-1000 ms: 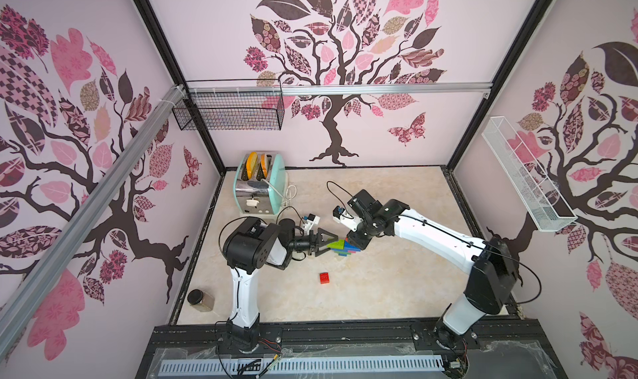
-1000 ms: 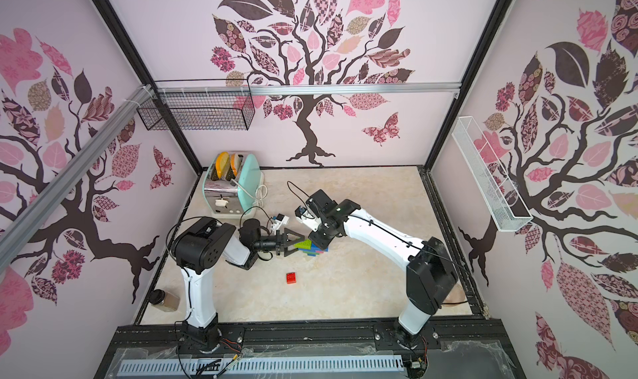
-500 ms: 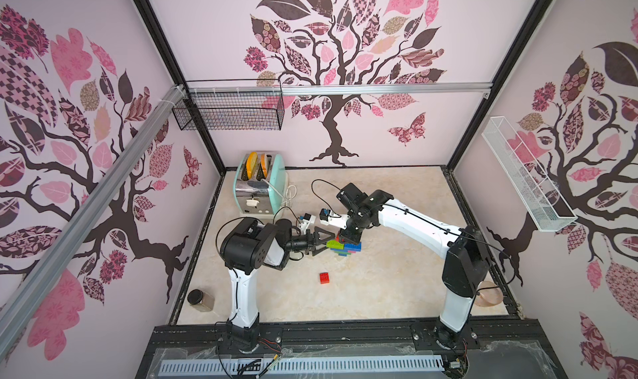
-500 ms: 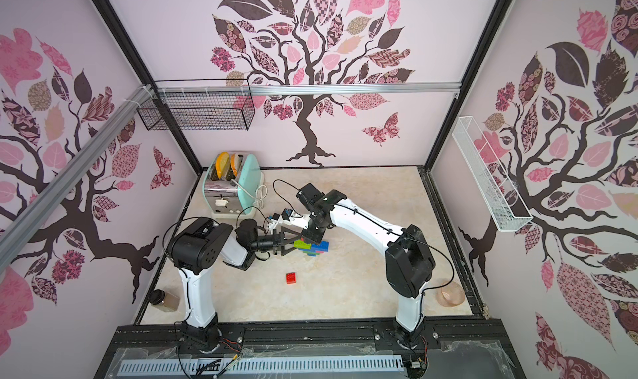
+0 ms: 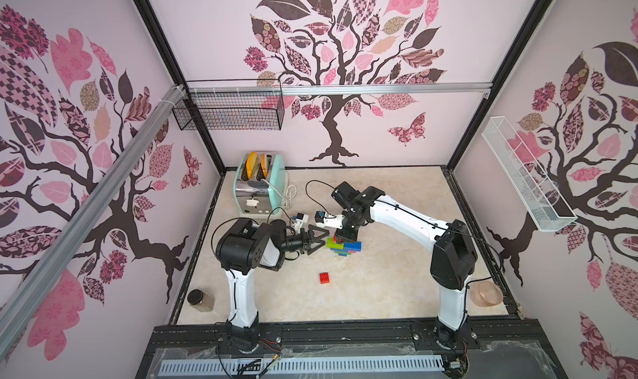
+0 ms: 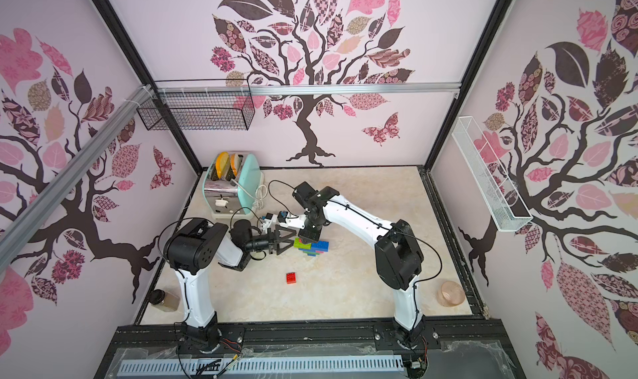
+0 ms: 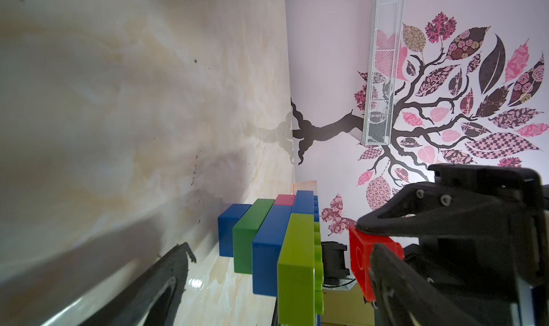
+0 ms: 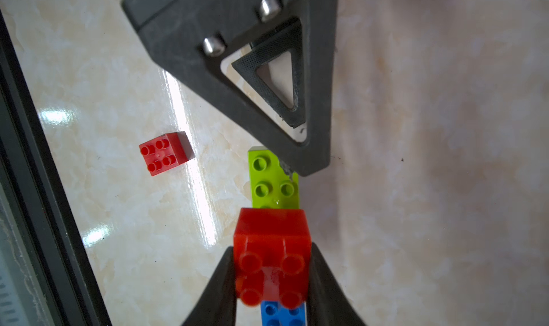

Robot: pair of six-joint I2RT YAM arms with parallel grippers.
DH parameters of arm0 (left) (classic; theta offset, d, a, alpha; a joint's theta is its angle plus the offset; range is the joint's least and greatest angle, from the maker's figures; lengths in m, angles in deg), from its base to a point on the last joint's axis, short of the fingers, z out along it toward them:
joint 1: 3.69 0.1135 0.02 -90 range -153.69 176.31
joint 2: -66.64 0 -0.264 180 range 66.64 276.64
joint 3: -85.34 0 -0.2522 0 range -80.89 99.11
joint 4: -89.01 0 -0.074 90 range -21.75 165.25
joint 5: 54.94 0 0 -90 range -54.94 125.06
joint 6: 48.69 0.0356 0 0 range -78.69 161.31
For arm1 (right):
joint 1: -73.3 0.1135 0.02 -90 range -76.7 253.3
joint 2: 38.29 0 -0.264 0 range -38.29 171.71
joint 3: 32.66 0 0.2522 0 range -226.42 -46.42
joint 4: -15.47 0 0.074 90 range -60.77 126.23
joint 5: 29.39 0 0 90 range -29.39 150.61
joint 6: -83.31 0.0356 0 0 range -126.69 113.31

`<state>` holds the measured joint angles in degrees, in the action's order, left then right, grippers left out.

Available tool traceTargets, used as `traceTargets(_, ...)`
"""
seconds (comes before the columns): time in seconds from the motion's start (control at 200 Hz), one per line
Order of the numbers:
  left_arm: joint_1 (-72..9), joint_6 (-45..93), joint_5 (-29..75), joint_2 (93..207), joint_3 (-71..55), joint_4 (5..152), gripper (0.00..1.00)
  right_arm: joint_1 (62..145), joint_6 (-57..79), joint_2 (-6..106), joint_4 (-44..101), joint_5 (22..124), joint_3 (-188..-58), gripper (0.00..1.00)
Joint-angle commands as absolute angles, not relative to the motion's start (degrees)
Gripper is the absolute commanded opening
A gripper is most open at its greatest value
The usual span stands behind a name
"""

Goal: Assemble a heart with lego
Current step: Assemble the lego brick with the lego brick.

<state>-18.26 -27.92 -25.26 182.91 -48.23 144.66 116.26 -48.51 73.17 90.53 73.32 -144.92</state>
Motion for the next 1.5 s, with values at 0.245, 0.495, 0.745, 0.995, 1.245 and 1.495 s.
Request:
traceTargets(0.245,-19.76,-28.5,-25.19,179.45,-48.61,146.39,0.97,117.26,-53.17,75.81,91.17,72.12,-147.79,0.21)
traceTargets(0.495,-20.62,-28.68,-25.21,179.0,-48.66,146.44,0.97,117.81,-54.36,76.85,90.0,69.42,-147.41,0.21)
traceTargets(0.745,-21.79,-28.52,-25.86,178.95,-48.4,146.36,0.97,117.88,-54.97,76.82,89.22,68.97,-147.37,0.21)
traceTargets(0.995,-22.67,-28.41,-26.11,178.86,-48.81,146.38,0.91,117.98,-55.29,77.13,88.91,69.25,-147.01,0.21)
traceTargets(1.245,-22.77,-28.39,-26.36,179.59,-48.64,146.36,0.83,118.11,-55.83,76.01,87.41,69.98,-145.06,0.22)
traceTargets(1.495,-22.77,-28.34,-26.47,180.11,-48.25,146.37,0.73,117.99,-54.89,76.27,88.51,70.05,-144.92,0.22)
